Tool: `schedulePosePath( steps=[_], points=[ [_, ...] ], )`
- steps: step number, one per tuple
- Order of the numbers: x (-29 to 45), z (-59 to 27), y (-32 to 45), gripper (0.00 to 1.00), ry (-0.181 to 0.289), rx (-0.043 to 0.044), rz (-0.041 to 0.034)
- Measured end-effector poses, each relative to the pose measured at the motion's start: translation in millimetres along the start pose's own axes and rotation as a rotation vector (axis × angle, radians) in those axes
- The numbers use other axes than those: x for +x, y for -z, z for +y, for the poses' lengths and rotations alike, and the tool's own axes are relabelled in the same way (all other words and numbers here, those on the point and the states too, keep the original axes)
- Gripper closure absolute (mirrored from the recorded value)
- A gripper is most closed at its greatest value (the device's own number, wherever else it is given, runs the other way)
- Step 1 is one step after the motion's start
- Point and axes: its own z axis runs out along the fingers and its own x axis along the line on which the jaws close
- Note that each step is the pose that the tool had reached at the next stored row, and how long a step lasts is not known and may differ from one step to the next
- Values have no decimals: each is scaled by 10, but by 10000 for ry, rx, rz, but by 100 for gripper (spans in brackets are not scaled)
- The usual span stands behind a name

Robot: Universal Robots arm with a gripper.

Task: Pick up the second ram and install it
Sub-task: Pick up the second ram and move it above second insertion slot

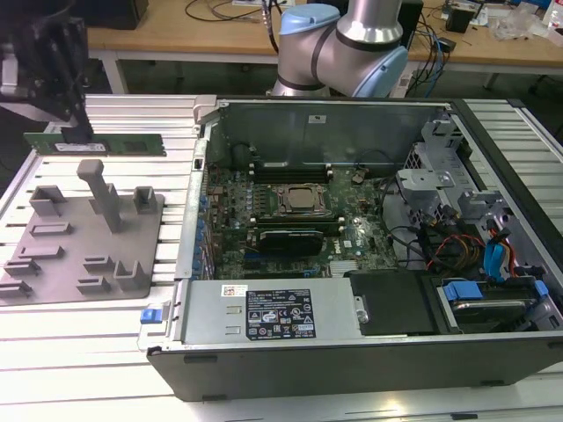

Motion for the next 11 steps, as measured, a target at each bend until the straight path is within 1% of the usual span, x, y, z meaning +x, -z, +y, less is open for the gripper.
schedulePosePath(
  steps=[3,5,7,9,10,11],
  points=[
    [1,-128,5,91,-2,-1,0],
    [4,-278,11,91,-1,-4,0],
    [4,-356,14,91,-1,-5,-1],
    [3,-529,21,91,-2,-8,0],
    [3,-626,25,91,0,-10,0],
    [3,-741,29,91,-2,-14,0]
  ],
)
